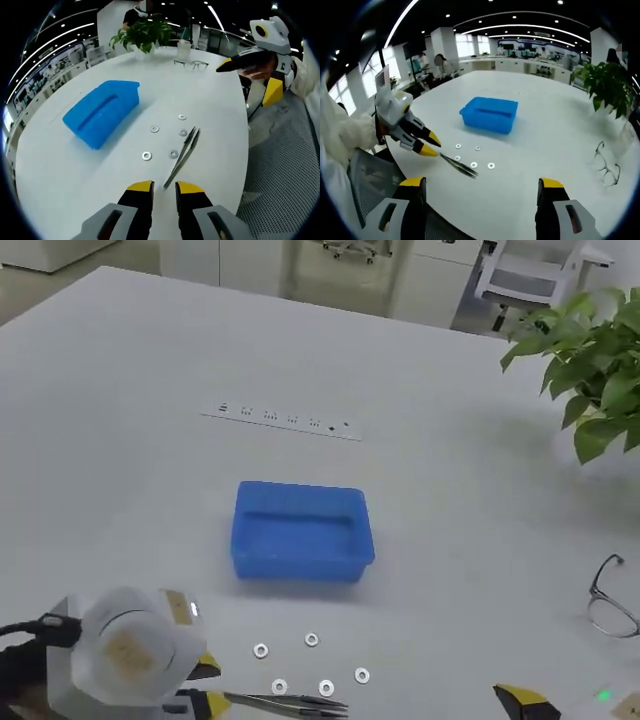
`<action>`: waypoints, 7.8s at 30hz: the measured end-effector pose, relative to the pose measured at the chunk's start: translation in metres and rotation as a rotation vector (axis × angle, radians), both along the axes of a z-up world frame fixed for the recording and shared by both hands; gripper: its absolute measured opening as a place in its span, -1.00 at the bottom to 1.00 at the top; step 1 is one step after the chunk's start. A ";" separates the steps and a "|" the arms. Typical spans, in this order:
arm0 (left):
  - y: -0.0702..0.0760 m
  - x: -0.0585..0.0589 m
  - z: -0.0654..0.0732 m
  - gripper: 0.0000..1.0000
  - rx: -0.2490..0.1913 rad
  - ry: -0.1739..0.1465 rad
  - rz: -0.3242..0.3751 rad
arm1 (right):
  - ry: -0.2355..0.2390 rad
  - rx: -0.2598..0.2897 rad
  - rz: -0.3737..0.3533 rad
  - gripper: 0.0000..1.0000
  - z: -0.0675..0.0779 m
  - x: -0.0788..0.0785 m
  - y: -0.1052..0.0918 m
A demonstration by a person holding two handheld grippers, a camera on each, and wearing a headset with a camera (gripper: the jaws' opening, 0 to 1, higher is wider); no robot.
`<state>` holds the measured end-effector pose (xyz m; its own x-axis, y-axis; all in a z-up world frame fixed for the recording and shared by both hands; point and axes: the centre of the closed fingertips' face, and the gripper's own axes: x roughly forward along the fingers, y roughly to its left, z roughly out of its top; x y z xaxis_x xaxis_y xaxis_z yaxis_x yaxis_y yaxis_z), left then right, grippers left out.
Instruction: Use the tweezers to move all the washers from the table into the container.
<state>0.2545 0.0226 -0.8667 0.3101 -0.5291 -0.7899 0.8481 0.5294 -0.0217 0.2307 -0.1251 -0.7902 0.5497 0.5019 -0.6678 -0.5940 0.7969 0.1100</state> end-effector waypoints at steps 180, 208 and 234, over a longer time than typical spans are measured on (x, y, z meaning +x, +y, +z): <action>0.086 -0.046 0.064 0.63 -0.029 -0.277 0.693 | -0.091 0.207 0.369 -0.94 -0.032 0.088 0.147; 0.084 -0.044 0.061 0.68 -0.025 -0.271 0.678 | -0.105 0.102 0.376 -0.97 -0.039 0.076 0.137; 0.086 -0.041 0.064 0.87 -0.037 -0.310 0.671 | -0.084 0.030 0.468 -0.98 0.006 0.074 0.138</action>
